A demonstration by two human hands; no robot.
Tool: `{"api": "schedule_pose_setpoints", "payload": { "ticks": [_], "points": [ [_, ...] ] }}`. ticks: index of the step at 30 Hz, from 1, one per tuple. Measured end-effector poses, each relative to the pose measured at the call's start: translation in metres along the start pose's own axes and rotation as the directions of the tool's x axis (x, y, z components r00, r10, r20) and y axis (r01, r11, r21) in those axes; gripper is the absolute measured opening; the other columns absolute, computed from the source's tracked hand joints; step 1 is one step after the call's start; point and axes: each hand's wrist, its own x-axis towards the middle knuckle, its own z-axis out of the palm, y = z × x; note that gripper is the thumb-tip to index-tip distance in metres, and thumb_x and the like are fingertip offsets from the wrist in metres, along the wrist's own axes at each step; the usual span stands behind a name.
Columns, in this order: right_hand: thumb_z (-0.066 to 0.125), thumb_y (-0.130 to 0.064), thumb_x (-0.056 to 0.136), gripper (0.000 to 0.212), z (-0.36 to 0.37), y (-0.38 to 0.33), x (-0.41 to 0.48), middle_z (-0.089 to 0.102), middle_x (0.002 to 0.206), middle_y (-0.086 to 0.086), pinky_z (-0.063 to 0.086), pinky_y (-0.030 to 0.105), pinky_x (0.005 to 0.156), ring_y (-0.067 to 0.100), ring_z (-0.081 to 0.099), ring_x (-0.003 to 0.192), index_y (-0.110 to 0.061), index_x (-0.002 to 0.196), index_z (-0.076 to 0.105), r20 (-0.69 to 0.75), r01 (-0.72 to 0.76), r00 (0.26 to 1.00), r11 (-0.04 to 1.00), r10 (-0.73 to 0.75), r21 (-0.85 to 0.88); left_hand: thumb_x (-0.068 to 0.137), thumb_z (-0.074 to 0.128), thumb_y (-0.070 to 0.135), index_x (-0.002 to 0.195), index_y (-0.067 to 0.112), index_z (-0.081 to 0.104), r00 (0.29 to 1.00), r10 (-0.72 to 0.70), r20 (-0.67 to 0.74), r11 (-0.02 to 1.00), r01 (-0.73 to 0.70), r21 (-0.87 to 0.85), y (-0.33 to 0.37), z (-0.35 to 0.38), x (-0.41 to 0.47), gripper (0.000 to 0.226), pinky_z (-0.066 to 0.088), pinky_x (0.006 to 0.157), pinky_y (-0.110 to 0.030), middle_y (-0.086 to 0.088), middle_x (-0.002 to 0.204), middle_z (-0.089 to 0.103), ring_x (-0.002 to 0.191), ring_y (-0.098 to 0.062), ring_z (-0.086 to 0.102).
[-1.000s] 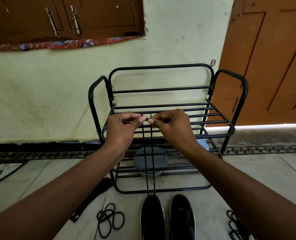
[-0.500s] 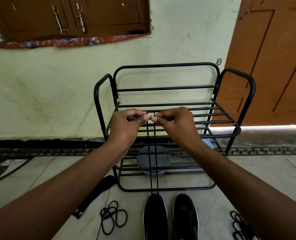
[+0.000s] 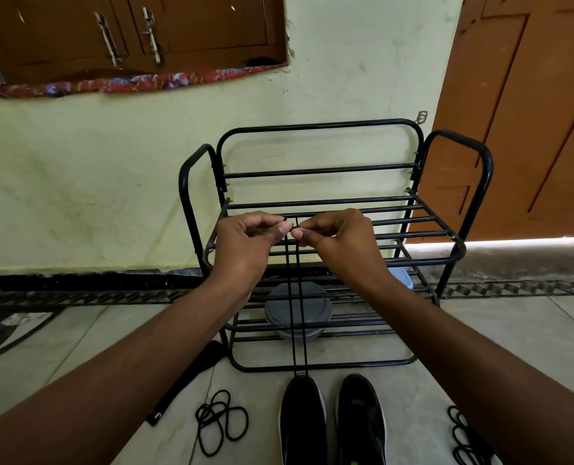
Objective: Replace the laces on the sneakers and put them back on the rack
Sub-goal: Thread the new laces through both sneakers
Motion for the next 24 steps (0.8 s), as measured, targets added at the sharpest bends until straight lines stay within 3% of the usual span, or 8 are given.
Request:
{"api": "schedule_pose_setpoints", "payload": {
  "ticks": [5, 10, 18, 24],
  "points": [
    [0.078, -0.020, 0.088, 0.004, -0.0013, -0.0009, -0.0008, 0.075, 0.074, -0.012, 0.047, 0.007, 0.065, -0.004, 0.070, 0.074, -0.020, 0.089, 0.082, -0.014, 0.001, 1.000, 1.000, -0.001, 0.008, 0.087, 0.081, 0.015, 0.089, 0.015, 0.080, 1.000, 0.002, 0.007, 1.000, -0.002, 0.000, 0.0019, 0.0027, -0.0012, 0.003, 0.054, 0.075, -0.013, 0.006, 0.084, 0.077, 0.086, -0.010, 0.073],
    [0.078, -0.021, 0.088, 0.004, -0.0031, -0.0005, -0.0008, 0.076, 0.076, -0.011, 0.052, 0.012, 0.067, -0.002, 0.072, 0.075, -0.021, 0.089, 0.082, -0.006, -0.013, 1.000, 1.000, 0.013, 0.010, 0.086, 0.082, 0.017, 0.091, 0.014, 0.080, 1.000, -0.002, -0.002, 1.000, 0.002, 0.006, 0.0011, 0.0033, 0.0003, 0.006, 0.055, 0.081, -0.021, 0.005, 0.087, 0.078, 0.088, -0.012, 0.073],
    [0.079, -0.020, 0.088, 0.005, -0.0031, -0.0018, -0.0001, 0.077, 0.075, -0.010, 0.055, 0.018, 0.071, 0.000, 0.072, 0.075, -0.024, 0.086, 0.082, -0.011, -0.032, 0.999, 0.999, 0.033, 0.014, 0.086, 0.082, 0.016, 0.083, 0.022, 0.079, 1.000, 0.003, 0.003, 1.000, -0.003, 0.006, 0.0036, 0.0050, -0.0009, 0.007, 0.053, 0.072, -0.012, 0.009, 0.082, 0.077, 0.082, -0.006, 0.071],
    [0.079, -0.020, 0.087, 0.007, -0.0037, -0.0040, -0.0009, 0.077, 0.075, -0.009, 0.058, 0.024, 0.073, 0.000, 0.072, 0.075, -0.026, 0.084, 0.081, -0.017, -0.033, 0.999, 0.999, 0.033, 0.018, 0.086, 0.082, 0.017, 0.088, 0.018, 0.080, 1.000, -0.002, 0.007, 1.000, 0.001, 0.020, 0.0043, 0.0041, -0.0004, 0.003, 0.056, 0.084, -0.025, 0.005, 0.087, 0.078, 0.090, -0.016, 0.073]
  ]
}}
